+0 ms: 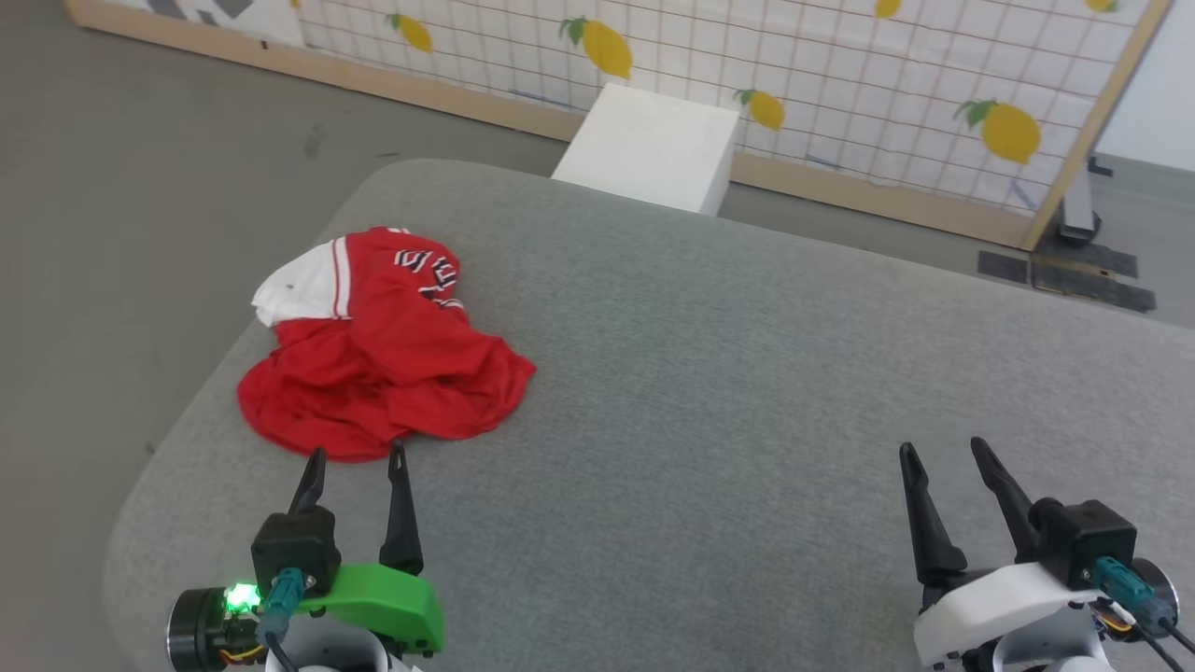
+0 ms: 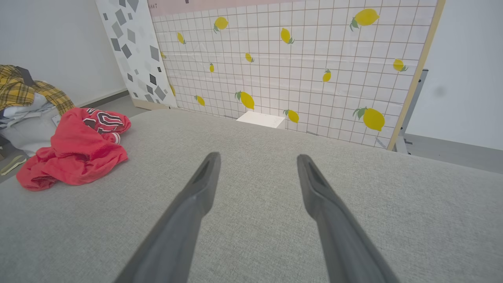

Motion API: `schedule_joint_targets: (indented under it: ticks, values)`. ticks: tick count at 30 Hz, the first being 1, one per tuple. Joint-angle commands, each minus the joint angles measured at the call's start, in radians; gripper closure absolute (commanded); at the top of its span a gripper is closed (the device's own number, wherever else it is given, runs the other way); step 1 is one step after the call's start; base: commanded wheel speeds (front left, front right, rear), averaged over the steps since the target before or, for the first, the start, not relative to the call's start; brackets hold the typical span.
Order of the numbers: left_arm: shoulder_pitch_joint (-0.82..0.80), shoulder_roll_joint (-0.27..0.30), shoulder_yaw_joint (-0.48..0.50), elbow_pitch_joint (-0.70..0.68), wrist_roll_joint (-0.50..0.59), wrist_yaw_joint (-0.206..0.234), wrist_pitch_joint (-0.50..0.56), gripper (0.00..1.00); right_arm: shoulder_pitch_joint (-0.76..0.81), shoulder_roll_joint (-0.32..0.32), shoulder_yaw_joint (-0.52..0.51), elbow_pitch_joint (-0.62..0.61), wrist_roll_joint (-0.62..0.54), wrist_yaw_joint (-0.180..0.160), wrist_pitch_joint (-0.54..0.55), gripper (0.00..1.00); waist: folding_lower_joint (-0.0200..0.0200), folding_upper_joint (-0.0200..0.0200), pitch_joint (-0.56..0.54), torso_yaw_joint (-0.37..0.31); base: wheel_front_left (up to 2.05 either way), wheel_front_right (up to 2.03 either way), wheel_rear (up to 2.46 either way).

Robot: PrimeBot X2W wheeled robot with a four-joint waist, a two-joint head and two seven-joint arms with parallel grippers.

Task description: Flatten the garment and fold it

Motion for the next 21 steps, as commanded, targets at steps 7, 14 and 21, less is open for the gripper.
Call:
schedule_joint_targets:
  ticks: [7,14,21]
  values:
    - [0.025,0.007,-0.014,0.004,-0.009,0.027,-0.027,0.0,0.027,0.001,-0.002,0.017,0.024,-0.001,-0.028,0.0,0.0,0.0,-0.001,0.071,0.0,0.0,0.0]
    - [0.03,0.008,-0.021,0.006,-0.015,0.039,-0.041,0.0,0.032,0.001,-0.003,0.028,0.036,-0.001,-0.043,0.0,0.0,0.0,0.002,0.11,0.0,0.0,0.0]
    - [0.033,0.009,-0.029,0.009,-0.02,0.052,-0.056,0.0,0.036,0.001,-0.002,0.04,0.042,-0.001,-0.057,0.0,0.0,0.0,0.005,0.147,0.0,0.0,0.0]
